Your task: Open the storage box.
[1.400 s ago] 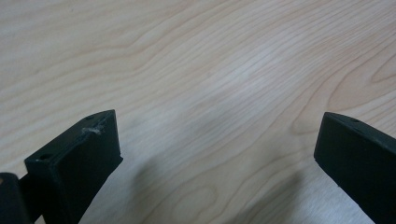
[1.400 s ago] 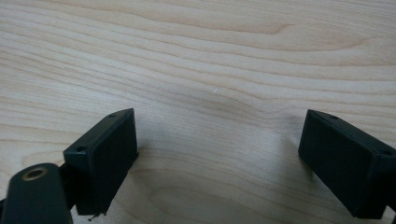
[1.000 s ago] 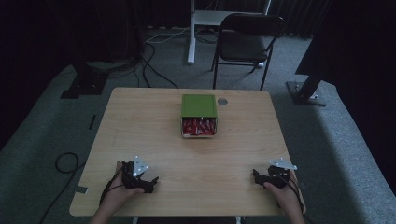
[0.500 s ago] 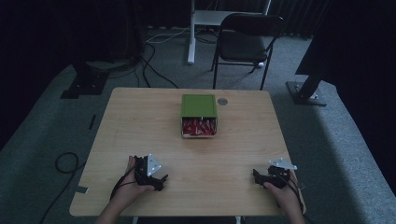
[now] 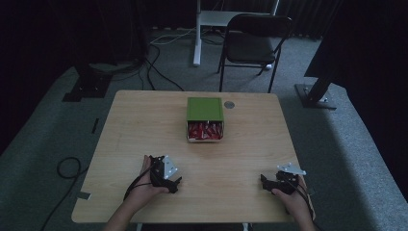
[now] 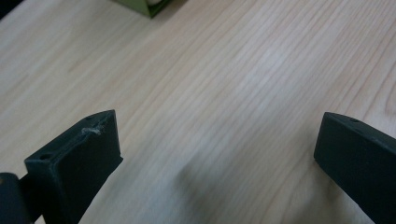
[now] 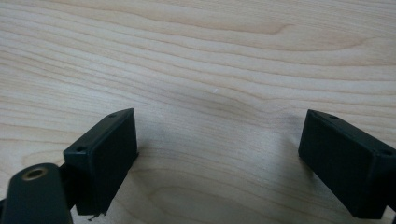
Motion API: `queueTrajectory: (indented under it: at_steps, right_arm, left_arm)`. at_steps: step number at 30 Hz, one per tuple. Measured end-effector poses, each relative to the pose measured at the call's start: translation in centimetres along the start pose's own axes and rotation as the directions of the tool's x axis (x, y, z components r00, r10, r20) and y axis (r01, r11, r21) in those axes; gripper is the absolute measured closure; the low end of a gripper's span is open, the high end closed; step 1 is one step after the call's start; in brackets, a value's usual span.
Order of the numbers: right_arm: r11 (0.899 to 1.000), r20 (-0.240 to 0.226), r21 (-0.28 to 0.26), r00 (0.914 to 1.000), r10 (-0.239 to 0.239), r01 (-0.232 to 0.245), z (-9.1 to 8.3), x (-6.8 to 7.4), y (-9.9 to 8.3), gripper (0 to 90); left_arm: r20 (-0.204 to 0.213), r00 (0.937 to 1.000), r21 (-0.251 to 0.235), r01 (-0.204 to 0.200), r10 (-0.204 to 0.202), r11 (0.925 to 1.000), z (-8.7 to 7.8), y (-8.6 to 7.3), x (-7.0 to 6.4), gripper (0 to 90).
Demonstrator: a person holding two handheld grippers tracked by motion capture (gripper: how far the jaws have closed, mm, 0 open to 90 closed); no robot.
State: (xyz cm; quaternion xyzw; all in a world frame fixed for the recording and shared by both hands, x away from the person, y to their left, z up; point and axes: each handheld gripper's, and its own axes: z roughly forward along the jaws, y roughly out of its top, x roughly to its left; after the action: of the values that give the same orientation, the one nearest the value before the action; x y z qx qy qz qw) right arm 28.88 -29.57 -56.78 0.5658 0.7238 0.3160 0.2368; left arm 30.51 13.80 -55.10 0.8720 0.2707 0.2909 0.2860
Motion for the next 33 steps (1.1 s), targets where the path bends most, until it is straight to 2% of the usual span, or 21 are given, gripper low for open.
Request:
queueTrajectory:
  at_steps: [3, 9, 11, 18, 22, 26, 31, 33]
  right_arm:
    - [1.000, 0.000, 0.000, 1.0000, 0.000, 0.000, 0.0, 0.0, 0.0, 10.9]
    - [1.000, -0.001, 0.000, 1.0000, -0.001, 0.001, 0.0, 0.0, 0.0, 10.9]
    - [1.000, -0.002, 0.000, 1.0000, -0.002, 0.002, 0.0, 0.0, 0.0, 10.9]
    - [1.000, -0.004, 0.000, 1.0000, -0.004, 0.004, 0.0, -0.1, 0.0, 10.9]
    - [1.000, -0.005, 0.000, 1.0000, -0.004, 0.004, 0.0, -0.1, 0.0, 10.9]
    - [1.000, -0.005, 0.000, 1.0000, -0.004, 0.004, 0.0, -0.1, 0.0, 10.9]
    - [1.000, -0.005, 0.000, 1.0000, -0.005, 0.005, 0.0, -0.1, 0.0, 10.9]
    - [1.000, -0.005, 0.000, 1.0000, -0.005, 0.005, 0.0, -0.1, 0.0, 10.9]
  left_arm:
    - [-0.020, 0.9991, 0.007, -0.038, 0.039, 0.9992, 0.4, 0.4, -0.3, 1.1]
    - [-0.024, 0.9966, 0.006, -0.079, 0.079, 0.9969, 1.1, 1.3, -0.8, 1.0]
    - [-0.036, 0.9930, 0.013, -0.112, 0.113, 0.9936, 1.3, 1.7, -0.9, 1.0]
    - [-0.045, 0.9869, 0.002, -0.155, 0.155, 0.9879, 2.0, 2.9, -1.4, 1.1]
    - [-0.055, 0.9777, 0.003, -0.203, 0.202, 0.9793, 2.5, 3.5, -1.9, 1.1]
    - [-0.073, 0.9653, 0.003, -0.251, 0.251, 0.9680, 3.0, 4.3, -2.3, 1.1]
    - [-0.076, 0.9623, -0.012, -0.263, 0.261, 0.9648, 3.4, 4.9, -2.4, 1.1]
    - [-0.092, 0.9542, -0.011, -0.287, 0.285, 0.9579, 3.6, 5.3, -2.4, 1.1]
